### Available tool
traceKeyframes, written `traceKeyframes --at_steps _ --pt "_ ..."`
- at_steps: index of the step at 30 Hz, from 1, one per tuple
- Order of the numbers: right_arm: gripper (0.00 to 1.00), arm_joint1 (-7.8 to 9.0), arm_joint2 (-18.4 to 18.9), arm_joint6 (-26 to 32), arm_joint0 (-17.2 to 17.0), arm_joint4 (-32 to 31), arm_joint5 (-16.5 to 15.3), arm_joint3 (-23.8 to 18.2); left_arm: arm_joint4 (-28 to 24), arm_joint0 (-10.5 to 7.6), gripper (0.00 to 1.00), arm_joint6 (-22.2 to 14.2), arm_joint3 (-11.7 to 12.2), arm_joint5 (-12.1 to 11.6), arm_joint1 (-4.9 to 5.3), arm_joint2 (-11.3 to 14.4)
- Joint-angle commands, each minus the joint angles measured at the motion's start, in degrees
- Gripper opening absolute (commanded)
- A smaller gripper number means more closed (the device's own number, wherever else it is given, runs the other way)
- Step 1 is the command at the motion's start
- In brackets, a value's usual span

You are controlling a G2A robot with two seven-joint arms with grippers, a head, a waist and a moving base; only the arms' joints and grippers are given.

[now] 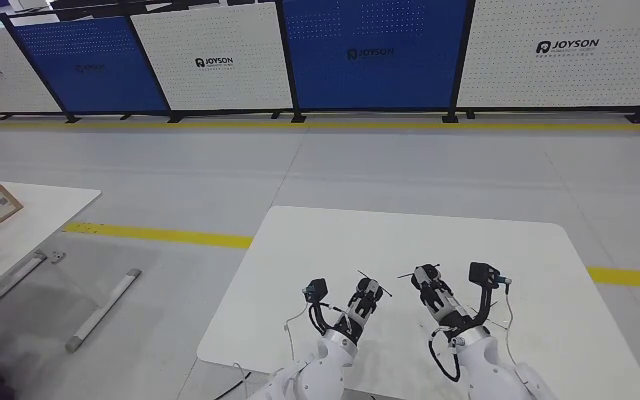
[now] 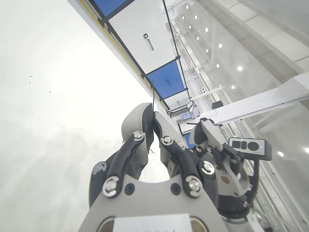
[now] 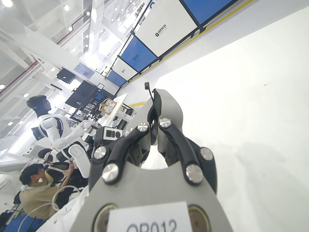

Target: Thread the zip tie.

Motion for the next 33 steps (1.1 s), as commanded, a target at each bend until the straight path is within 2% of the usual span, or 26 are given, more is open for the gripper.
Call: traceKeyframes --at_steps 1,5,10,14,20,23,33 --pt "0.00 0.00 0.00 0.00 0.00 0.00 0.00 0.00 -0.08 -0.08 0.00 0.15 0.18 -0.04 -0.05 0.02" --pt "0.00 -0.04 0.60 -0.20 -0.75 0.43 -1.04 0.13 -0.08 -0.08 0.00 0.15 0.18 -0.04 -0.05 0.02" --pt "0.00 0.27 4.11 0.33 -3.48 2.44 -4.38 2.82 -0.08 -0.08 0.00 0.15 0.18 -0.04 -0.05 0.02" --pt "0.00 0.29 4.88 1.38 -4.62 2.50 -6.80 4.73 -0.08 -0.08 0.00 0.15 0.18 -0.04 -0.05 0.02" --pt "0.00 -0.59 3.67 2.27 -2.39 4.64 -9.62 10.22 -0.08 -0.08 0.00 0.15 0.18 -0.04 -0.05 0.02" --pt "0.00 -1.20 2.61 2.27 -0.96 5.60 -9.39 12.64 -0.08 -0.08 0.00 0.15 0.18 -0.04 -0.05 0.02" --pt "0.00 -1.28 2.63 1.93 -1.23 6.14 -9.86 12.45 -0.08 -0.08 0.00 0.15 0.18 -0.04 -0.05 0.02"
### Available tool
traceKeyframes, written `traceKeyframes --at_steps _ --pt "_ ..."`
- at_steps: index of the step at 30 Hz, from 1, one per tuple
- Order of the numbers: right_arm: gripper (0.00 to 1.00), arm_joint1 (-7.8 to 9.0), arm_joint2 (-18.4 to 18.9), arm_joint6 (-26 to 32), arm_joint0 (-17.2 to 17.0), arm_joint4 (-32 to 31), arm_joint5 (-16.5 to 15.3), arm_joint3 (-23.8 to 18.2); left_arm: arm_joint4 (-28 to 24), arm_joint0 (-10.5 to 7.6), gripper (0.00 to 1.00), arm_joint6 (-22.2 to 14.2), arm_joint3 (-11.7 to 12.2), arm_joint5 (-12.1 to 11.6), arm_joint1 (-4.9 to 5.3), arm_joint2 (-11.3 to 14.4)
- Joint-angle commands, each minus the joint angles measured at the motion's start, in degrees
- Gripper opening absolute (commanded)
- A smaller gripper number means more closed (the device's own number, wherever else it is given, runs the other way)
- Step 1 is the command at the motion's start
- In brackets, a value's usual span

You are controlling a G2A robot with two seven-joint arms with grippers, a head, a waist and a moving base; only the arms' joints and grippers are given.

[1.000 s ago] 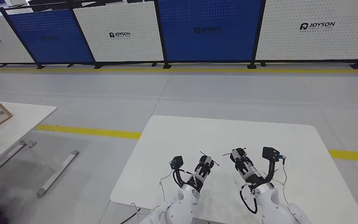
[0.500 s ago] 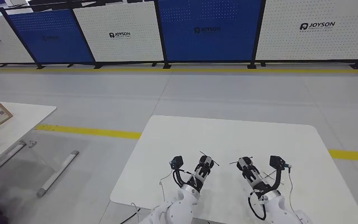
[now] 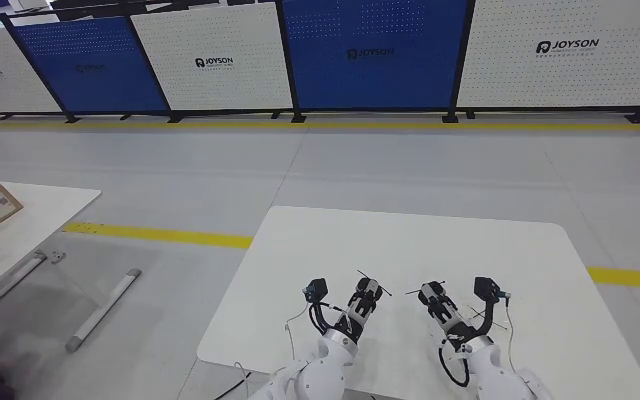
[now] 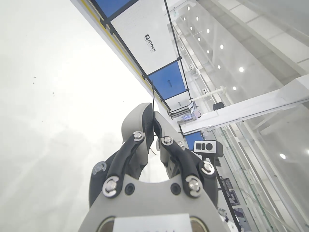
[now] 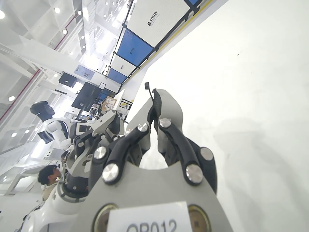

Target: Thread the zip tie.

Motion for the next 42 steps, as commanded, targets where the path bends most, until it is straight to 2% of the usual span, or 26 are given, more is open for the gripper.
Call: traceKeyframes --at_steps 1,8,12,18,27,34,38,42 --pt "0.00 -0.21 0.12 -2.41 -0.70 0.31 -1.20 -0.25 0.00 0.00 0.00 0.00 0.00 0.00 0.00 0.00" --pt "0.00 -1.79 -3.44 -11.74 -2.09 -1.08 -6.86 3.62 0.00 0.00 0.00 0.00 0.00 0.00 0.00 0.00" --pt "0.00 -2.60 -4.94 -17.27 -3.02 -3.00 -8.96 3.89 0.00 0.00 0.00 0.00 0.00 0.00 0.00 0.00" --pt "0.00 -3.16 -5.42 -19.66 -4.91 -5.20 -7.05 1.22 0.00 0.00 0.00 0.00 0.00 0.00 0.00 0.00" --pt "0.00 -3.16 -5.42 -19.66 -4.91 -5.20 -7.05 1.22 0.00 0.00 0.00 0.00 0.00 0.00 0.00 0.00" --pt "0.00 -3.14 -2.20 -11.90 -4.42 1.80 -5.14 -0.39 0.00 0.00 0.00 0.00 0.00 0.00 0.00 0.00" --pt "0.00 -3.36 -1.91 -10.91 -4.93 2.29 -2.57 -1.64 0.00 0.00 0.00 0.00 0.00 0.00 0.00 0.00" --pt "0.00 -3.95 -3.13 -12.62 -5.13 1.05 -0.56 -1.92 0.00 0.00 0.00 0.00 0.00 0.00 0.00 0.00"
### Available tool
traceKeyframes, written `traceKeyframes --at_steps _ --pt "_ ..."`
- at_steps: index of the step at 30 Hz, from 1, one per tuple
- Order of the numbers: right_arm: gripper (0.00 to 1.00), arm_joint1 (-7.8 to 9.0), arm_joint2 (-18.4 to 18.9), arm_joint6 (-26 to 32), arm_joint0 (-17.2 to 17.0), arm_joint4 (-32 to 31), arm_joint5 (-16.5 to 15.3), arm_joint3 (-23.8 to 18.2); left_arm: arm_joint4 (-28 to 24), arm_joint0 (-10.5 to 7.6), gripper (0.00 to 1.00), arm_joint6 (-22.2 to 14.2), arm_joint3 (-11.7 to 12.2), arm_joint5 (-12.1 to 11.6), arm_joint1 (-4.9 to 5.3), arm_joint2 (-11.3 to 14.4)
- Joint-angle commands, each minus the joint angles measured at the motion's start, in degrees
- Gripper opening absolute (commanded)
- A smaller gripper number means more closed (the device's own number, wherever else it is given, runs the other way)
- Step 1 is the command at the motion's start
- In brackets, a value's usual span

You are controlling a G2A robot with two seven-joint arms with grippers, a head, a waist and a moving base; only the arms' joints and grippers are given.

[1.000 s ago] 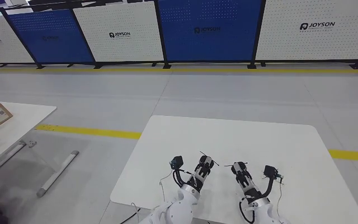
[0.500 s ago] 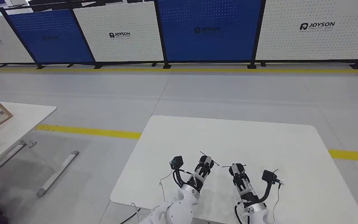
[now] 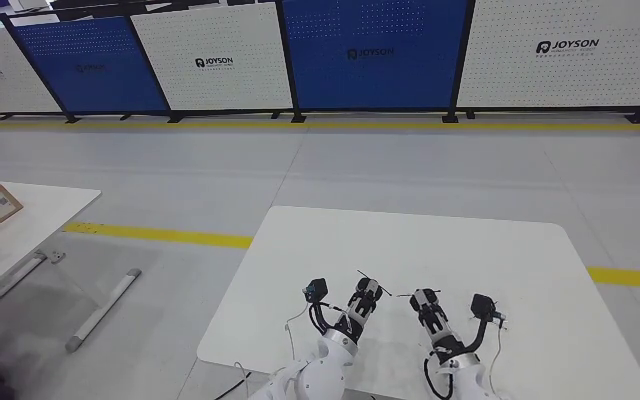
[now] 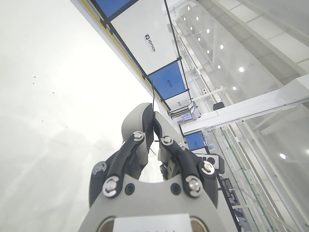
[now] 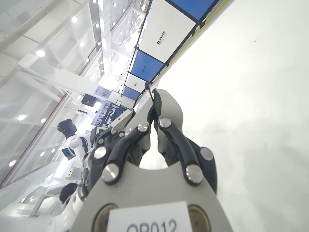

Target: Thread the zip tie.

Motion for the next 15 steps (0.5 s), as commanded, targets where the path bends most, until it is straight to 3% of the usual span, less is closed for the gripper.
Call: traceKeyframes --at_steps 1,15 --pt "0.00 -0.29 -0.52 -0.73 -0.20 0.02 0.21 -0.07 0.00 0.00 0.00 0.00 0.00 0.00 0.00 0.00" --pt "0.00 -0.53 0.03 -0.65 -0.66 0.82 -0.24 -0.22 0.00 0.00 0.00 0.00 0.00 0.00 0.00 0.00"
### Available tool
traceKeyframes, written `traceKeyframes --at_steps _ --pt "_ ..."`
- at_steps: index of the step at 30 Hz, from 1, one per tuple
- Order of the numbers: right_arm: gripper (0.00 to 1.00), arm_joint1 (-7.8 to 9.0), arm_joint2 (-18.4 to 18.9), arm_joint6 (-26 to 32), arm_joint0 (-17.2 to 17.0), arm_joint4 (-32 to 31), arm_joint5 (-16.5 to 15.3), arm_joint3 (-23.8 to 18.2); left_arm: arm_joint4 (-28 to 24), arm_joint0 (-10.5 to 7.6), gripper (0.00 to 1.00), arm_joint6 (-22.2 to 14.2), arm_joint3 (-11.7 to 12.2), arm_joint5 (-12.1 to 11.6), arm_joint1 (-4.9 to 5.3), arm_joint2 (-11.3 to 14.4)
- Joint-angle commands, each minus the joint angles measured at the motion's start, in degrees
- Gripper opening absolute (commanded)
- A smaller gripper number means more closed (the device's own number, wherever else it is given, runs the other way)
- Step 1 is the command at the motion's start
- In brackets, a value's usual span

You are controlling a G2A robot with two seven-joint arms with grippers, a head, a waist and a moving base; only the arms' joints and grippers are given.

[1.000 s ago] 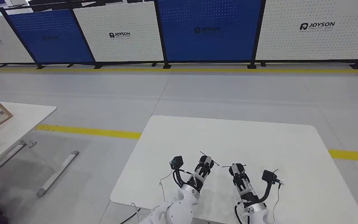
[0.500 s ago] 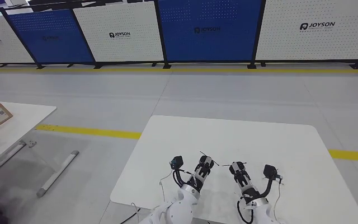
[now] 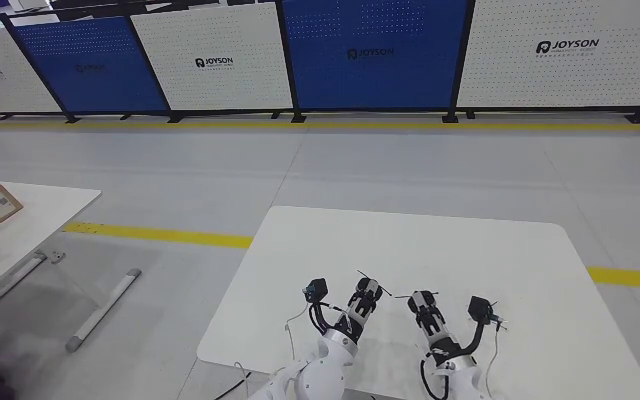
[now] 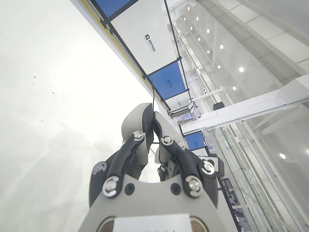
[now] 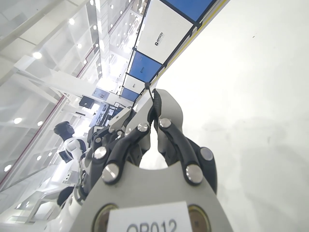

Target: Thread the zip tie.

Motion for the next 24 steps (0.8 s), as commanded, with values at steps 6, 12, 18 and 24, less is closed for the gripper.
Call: traceKeyframes --at_steps 6,12,18,24 --pt "0.00 -0.36 0.71 1.27 -0.40 1.01 -1.31 -0.21 0.00 0.00 0.00 0.00 0.00 0.00 0.00 0.00" --pt "0.00 -0.85 0.68 2.09 0.27 1.20 -0.76 0.20 0.00 0.00 0.00 0.00 0.00 0.00 0.00 0.00" --pt "0.00 -1.33 0.44 2.54 0.92 0.42 0.07 1.30 0.00 0.00 0.00 0.00 0.00 0.00 0.00 0.00" --pt "0.00 -1.68 0.80 2.43 0.85 0.48 -0.13 1.88 0.00 0.00 0.00 0.00 0.00 0.00 0.00 0.00"
